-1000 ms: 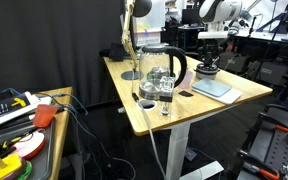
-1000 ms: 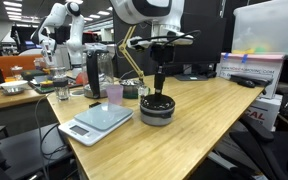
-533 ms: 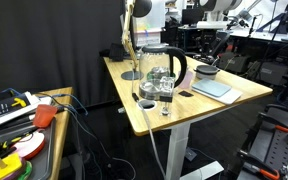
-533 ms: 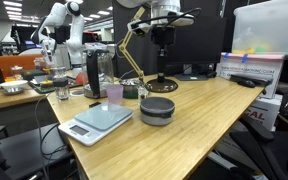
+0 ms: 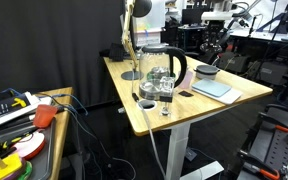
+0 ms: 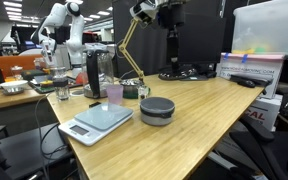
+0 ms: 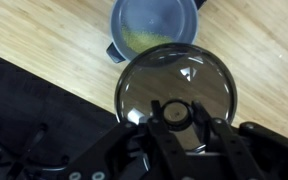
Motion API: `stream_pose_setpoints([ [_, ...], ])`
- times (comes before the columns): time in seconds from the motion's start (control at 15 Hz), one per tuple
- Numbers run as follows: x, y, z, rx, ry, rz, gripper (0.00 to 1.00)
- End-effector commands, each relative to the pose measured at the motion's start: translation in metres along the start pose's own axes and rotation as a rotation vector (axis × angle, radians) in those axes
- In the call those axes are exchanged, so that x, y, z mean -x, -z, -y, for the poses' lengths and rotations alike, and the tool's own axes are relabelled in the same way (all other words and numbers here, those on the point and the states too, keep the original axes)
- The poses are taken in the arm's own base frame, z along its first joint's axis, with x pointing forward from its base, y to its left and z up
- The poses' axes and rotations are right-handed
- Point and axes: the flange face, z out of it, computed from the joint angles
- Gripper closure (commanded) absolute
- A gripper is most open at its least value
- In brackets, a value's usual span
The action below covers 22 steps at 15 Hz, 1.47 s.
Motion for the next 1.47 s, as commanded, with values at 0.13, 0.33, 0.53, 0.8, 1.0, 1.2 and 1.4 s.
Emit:
stream_pose_setpoints([
  [0.13,0.015,0.014,-0.06,0.023,-0.104,-0.014,0.92],
  [0.33,0.035,0.002,-0.092,0.059,-0.145,0.05,0.92],
  [0.53,0.047,-0.019,-0.126,0.103,-0.213,0.098,0.92],
  [0.8,0.051,-0.051,-0.158,0.146,-0.279,0.159,0.92],
  [1.0,0.054,-0.075,-0.16,0.179,-0.281,0.198,0.92],
  [1.2,0.06,-0.098,-0.148,0.206,-0.261,0.23,0.92],
  [1.4,0.062,-0.113,-0.131,0.224,-0.239,0.232,0.92],
])
